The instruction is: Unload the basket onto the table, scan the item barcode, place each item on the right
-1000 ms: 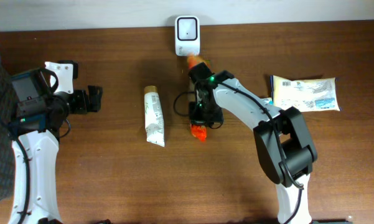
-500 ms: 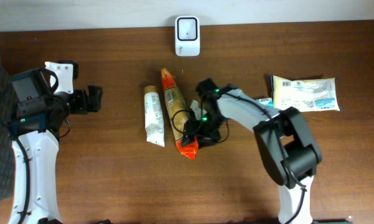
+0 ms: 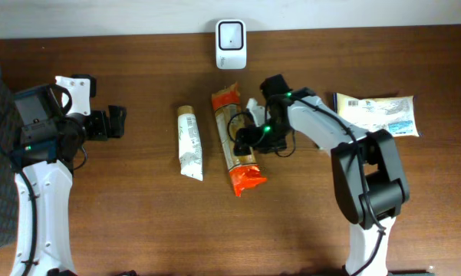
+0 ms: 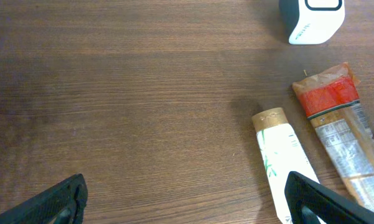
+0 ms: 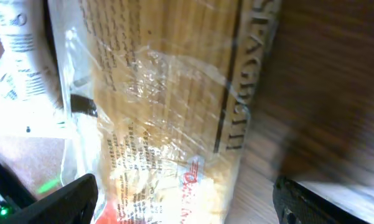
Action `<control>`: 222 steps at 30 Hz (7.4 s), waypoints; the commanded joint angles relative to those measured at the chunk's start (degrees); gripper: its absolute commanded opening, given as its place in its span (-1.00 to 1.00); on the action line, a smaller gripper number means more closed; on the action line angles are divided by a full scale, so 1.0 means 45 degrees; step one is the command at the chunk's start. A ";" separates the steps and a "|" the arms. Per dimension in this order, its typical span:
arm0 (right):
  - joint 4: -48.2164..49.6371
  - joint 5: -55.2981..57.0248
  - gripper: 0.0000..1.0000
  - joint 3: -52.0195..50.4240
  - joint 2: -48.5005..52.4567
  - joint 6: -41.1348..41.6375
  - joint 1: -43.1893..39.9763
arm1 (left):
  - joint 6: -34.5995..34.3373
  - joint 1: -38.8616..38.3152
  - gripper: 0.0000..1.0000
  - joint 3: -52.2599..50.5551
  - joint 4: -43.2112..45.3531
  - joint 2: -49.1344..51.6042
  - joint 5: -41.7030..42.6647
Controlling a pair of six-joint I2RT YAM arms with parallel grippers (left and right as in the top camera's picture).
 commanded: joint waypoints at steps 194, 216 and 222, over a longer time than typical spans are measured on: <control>-0.4260 0.6601 -0.92 0.5926 -0.3929 0.0306 0.1384 | 0.0204 0.0010 0.99 0.0068 -0.0019 -0.0029 0.0136; -0.4381 0.4624 0.50 0.0087 -0.1501 -0.0554 -0.6091 | 0.0204 0.0010 0.98 0.0068 -0.0019 -0.0029 0.0136; -0.5362 0.2871 0.86 0.1583 -0.1710 -0.1763 -0.5450 | 0.0199 0.0010 0.98 0.0068 -0.0015 -0.0029 0.0136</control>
